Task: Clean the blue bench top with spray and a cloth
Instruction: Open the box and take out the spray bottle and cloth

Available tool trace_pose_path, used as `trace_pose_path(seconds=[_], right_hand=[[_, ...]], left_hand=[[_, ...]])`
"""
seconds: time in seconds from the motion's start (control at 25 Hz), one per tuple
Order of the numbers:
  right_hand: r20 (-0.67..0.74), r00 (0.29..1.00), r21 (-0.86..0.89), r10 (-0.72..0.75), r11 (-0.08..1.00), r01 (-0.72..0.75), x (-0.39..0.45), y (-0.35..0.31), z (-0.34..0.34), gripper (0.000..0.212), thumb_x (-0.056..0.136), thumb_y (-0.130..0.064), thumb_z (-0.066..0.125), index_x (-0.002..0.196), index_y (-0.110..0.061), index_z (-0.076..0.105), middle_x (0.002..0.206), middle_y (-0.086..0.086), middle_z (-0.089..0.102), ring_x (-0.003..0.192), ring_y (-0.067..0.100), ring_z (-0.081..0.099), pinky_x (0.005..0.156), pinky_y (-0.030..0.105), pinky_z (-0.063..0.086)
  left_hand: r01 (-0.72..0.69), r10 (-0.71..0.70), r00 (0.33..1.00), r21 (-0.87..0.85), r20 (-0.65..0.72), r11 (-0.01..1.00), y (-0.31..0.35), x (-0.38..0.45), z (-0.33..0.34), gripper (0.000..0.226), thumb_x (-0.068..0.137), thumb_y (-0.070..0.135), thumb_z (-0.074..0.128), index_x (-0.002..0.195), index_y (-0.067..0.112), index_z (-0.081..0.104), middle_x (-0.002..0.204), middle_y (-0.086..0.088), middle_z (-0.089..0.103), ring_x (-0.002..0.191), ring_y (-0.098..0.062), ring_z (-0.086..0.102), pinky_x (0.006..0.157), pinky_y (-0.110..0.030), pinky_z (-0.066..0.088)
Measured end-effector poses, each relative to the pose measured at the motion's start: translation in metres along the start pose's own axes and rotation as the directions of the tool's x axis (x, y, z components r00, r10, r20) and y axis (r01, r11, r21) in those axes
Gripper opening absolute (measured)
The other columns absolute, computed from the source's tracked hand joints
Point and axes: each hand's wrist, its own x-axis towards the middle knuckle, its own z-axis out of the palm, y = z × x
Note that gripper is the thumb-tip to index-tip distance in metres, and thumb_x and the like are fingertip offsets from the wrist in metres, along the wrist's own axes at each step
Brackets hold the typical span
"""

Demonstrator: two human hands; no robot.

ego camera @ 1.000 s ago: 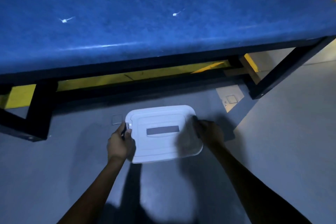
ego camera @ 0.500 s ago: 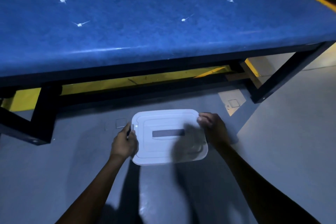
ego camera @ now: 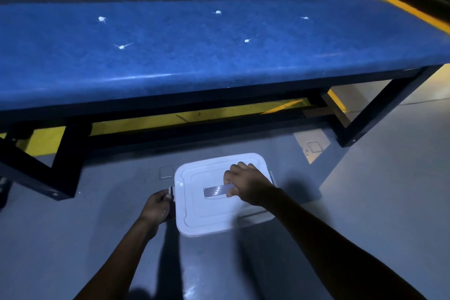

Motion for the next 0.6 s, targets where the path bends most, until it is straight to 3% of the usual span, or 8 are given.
trace_pose_path(seconds=[0.12, 0.2, 0.28, 0.4, 0.52, 0.6], right_hand=[[-0.027, 0.987, -0.113, -0.160, 0.981, 0.156, 0.008, 0.001, -0.021, 0.029, 0.088, -0.041, 0.063, 0.103, -0.016, 0.062, 0.102, 0.004, 0.061, 0.091, 0.027, 0.055, 0.075, 0.036, 0.039], [-0.048, 0.987, -0.102, -0.156, 0.983, 0.150, 0.010, 0.008, -0.046, 0.032, 0.093, -0.045, 0.057, 0.111, -0.018, 0.060, 0.109, 0.004, 0.059, 0.097, 0.024, 0.053, 0.083, 0.040, 0.042], [-0.135, 0.990, -0.042, -0.043, 0.998, 0.038, 0.010, 0.031, -0.073, 0.031, 0.096, -0.046, 0.057, 0.113, -0.021, 0.058, 0.110, 0.001, 0.059, 0.099, 0.020, 0.053, 0.087, 0.038, 0.042], [-0.233, 0.952, 0.013, 0.200, 0.979, -0.202, -0.007, 0.085, -0.095, 0.026, 0.096, -0.045, 0.058, 0.108, -0.022, 0.059, 0.103, 0.000, 0.059, 0.093, 0.018, 0.053, 0.080, 0.036, 0.043], [-0.264, 0.844, 0.034, 0.466, 0.879, -0.475, -0.038, 0.142, -0.079, 0.022, 0.093, -0.044, 0.060, 0.089, -0.022, 0.056, 0.088, 0.001, 0.059, 0.079, 0.022, 0.056, 0.066, 0.033, 0.041], [-0.252, 0.743, 0.049, 0.620, 0.775, -0.630, -0.054, 0.172, -0.053, 0.032, 0.092, -0.049, 0.053, 0.075, -0.022, 0.052, 0.074, 0.001, 0.060, 0.068, 0.023, 0.057, 0.061, 0.030, 0.042]], left_hand=[[0.003, -0.004, 0.999, -0.038, -0.033, 0.999, 0.002, 0.002, -0.005, 0.032, 0.105, 0.021, 0.045, 0.096, 0.002, 0.069, 0.073, -0.011, 0.068, 0.059, -0.021, 0.058, 0.077, -0.042, 0.056], [0.000, -0.004, 0.998, -0.066, -0.057, 0.998, 0.002, 0.003, -0.011, 0.031, 0.105, 0.021, 0.046, 0.093, 0.003, 0.068, 0.062, -0.005, 0.067, 0.049, -0.014, 0.058, 0.072, -0.038, 0.056], [-0.004, -0.001, 0.999, -0.091, -0.051, 0.996, 0.000, 0.004, -0.017, 0.032, 0.104, 0.029, 0.049, 0.093, 0.006, 0.068, 0.062, -0.005, 0.066, 0.054, -0.017, 0.058, 0.072, -0.038, 0.056], [-0.003, -0.001, 0.999, -0.089, -0.052, 0.996, -0.002, 0.007, -0.019, 0.033, 0.104, 0.031, 0.048, 0.100, 0.006, 0.070, 0.077, -0.013, 0.065, 0.068, -0.025, 0.056, 0.072, -0.036, 0.055], [-0.018, 0.010, 0.996, -0.082, -0.085, 0.996, 0.000, 0.007, -0.016, 0.030, 0.105, 0.021, 0.045, 0.101, 0.004, 0.070, 0.072, -0.014, 0.060, 0.062, -0.023, 0.050, 0.057, -0.027, 0.055], [-0.027, 0.020, 0.994, -0.075, -0.103, 0.997, 0.002, 0.009, -0.015, 0.029, 0.105, 0.019, 0.046, 0.098, 0.006, 0.071, 0.071, -0.012, 0.060, 0.057, -0.019, 0.049, 0.055, -0.024, 0.054]])
